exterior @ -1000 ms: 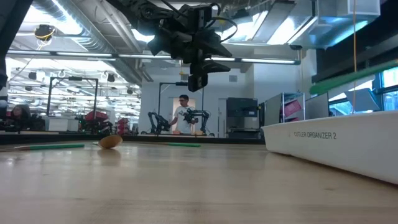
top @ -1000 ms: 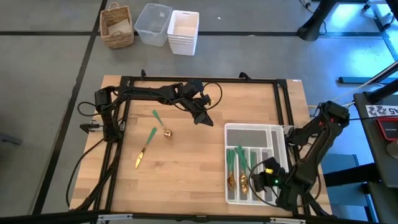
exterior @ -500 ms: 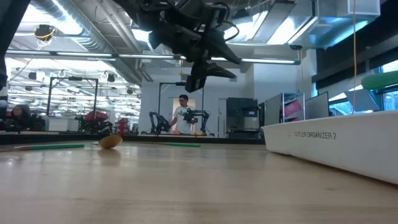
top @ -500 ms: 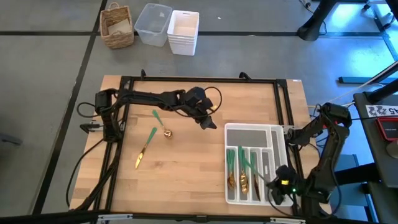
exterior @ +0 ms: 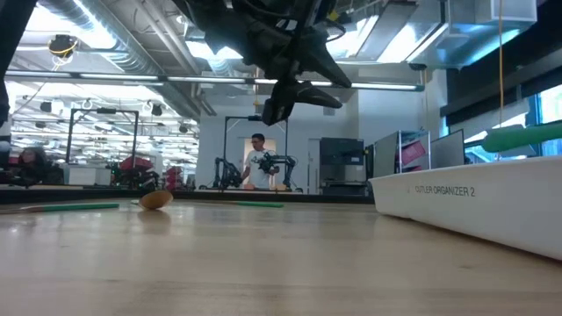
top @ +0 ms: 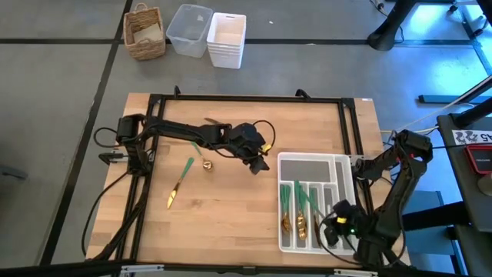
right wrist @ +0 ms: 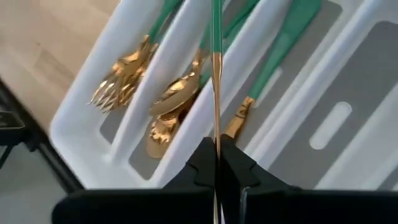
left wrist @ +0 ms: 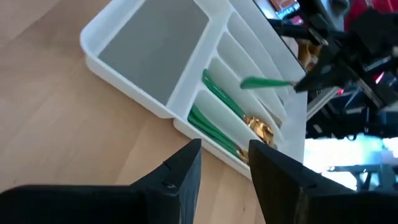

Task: Sort silverware
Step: Put the green table in the white silverware tray

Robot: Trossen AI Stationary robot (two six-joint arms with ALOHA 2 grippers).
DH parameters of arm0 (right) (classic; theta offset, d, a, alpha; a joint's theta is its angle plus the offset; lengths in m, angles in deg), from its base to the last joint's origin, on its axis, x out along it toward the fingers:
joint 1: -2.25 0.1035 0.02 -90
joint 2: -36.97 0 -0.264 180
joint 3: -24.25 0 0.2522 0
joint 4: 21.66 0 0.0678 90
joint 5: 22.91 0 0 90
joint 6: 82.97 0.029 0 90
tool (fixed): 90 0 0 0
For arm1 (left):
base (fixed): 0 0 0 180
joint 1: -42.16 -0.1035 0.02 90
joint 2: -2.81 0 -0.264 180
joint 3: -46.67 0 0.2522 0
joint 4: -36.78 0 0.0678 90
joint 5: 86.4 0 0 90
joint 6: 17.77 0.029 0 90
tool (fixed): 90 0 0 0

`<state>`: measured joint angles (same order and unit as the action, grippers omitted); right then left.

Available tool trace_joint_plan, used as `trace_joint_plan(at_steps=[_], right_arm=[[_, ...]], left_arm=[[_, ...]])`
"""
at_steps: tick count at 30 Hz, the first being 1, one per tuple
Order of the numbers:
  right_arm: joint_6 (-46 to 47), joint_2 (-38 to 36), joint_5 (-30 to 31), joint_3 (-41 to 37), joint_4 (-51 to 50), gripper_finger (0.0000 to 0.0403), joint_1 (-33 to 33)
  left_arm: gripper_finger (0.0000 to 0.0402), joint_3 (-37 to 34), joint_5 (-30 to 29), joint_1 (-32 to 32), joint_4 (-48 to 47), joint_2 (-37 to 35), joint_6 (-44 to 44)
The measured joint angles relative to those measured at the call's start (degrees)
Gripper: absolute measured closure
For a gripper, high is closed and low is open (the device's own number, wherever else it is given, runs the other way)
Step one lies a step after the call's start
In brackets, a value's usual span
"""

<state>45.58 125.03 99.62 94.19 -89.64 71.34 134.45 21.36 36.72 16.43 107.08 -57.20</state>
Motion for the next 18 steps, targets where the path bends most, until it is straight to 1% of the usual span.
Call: trace_joint_plan(at_steps=[3, 5, 9, 12, 15, 18], right_arm=[[0.0, 0.0, -3.5, 0.0, -0.5, 0.0402, -2.6], [0.1, 0.0, -4.8, 0.0, -1.1, 0.0402, -4.2], [0.3, -0.1, -5.1, 0.1, -0.9, 0.0402, -8.1], [0.3, -0.1, -5.9, 1.7, -1.2, 0.0402, -10.0], [0.4, -0.1, -9.2, 4.8, -4.2, 0.0402, -10.6], [0.8, -0.1, -15.4, 8.8, -9.3, 0.0402, -10.6]], left_arm=[[0.0275, 0.0, -0.1, 0.5, 0.0, 0.0, 1.9], [0.0275, 0.0, -0.1, 0.6, 0.0, 0.0, 2.8], [0.0275, 0.0, -0.1, 0.6, 0.0, 0.0, 4.4], [0.0275, 0.0, -0.1, 0.5, 0.0, 0.0, 6.3], [0.0275, 0.0, -0.1, 0.5, 0.0, 0.0, 9.1], [0.0275, 0.0, -0.1, 0.5, 0.0, 0.0, 11.6]])
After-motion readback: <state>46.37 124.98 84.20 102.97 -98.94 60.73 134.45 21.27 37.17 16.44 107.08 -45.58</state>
